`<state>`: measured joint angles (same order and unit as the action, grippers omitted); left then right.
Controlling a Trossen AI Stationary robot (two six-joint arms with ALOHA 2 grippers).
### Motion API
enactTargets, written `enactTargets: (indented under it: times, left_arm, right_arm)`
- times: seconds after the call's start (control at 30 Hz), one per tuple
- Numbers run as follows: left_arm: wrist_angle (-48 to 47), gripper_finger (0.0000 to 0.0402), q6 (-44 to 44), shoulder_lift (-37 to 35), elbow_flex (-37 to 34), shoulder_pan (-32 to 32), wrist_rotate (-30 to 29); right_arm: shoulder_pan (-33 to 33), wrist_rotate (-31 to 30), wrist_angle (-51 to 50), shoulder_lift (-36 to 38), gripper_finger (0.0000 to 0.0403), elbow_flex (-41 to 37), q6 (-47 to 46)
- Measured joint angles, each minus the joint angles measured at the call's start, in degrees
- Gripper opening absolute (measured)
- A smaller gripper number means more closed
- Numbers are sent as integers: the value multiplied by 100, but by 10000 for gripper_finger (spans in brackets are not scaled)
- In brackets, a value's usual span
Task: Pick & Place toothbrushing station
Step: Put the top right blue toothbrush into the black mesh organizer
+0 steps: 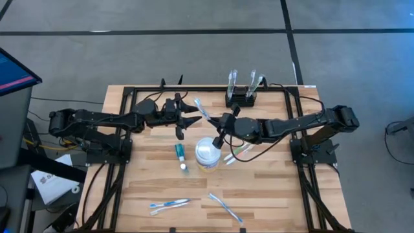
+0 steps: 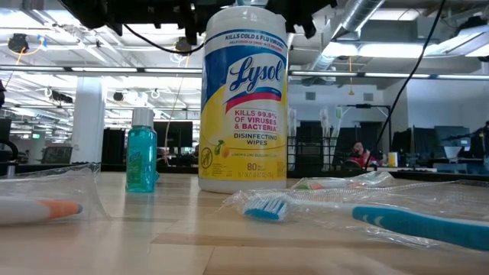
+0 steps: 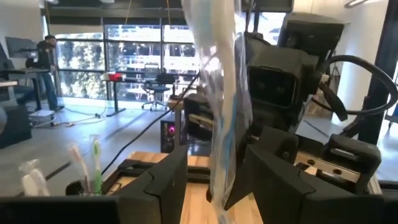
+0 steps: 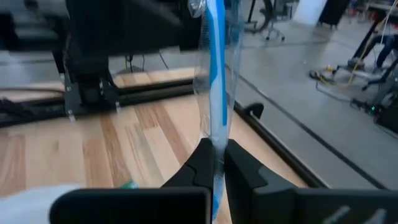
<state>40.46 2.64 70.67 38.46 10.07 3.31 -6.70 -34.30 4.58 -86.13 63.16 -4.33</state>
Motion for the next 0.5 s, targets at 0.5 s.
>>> enactTargets:
  times: [0.5]
  left_arm:
    - [1466,154,70,1097,0,-9,161]
  right_arm:
    - [50,144,280,0,6,0,176]
